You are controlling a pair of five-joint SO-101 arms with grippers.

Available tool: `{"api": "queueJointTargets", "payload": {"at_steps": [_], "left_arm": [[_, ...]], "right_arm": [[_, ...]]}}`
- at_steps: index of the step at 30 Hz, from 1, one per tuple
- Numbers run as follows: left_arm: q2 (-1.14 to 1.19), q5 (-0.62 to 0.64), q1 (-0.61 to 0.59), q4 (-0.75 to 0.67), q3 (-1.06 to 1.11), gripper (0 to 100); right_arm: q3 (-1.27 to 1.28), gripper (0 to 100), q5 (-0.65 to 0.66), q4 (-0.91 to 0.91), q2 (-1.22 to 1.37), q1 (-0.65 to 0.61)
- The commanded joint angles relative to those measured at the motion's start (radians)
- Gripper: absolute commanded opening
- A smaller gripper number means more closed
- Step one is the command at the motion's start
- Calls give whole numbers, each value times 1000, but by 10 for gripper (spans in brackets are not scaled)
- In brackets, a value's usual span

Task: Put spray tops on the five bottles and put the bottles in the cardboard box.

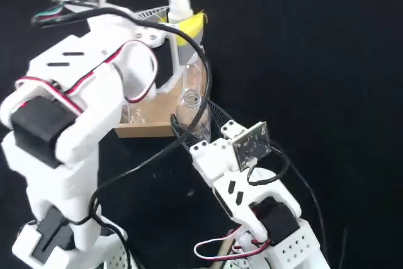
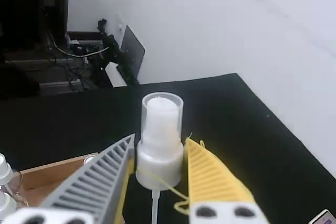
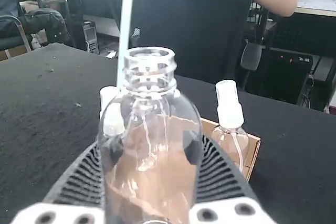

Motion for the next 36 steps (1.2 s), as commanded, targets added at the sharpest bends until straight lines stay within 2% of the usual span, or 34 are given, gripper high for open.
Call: {"api": "queueJointTargets", "payload": {"at_steps": [1,4,10,18,36], "left_arm": [[-26,-5,-12,-3,-16,30],[-25,-5,-12,-15,-74,30],[-26,-5,-12,-146,-114,30],[-28,-3,93,-40,-122,30],[-25,-5,81,-20,-71,30]], "right_arm": [[-5,10,-8,-28,-22,-5],[-5,10,-8,-28,-22,-5],[-5,10,-8,-28,-22,-5],[-5,10,-8,-28,-22,-5],[-5,10,-8,-26,-22,-5]]}}
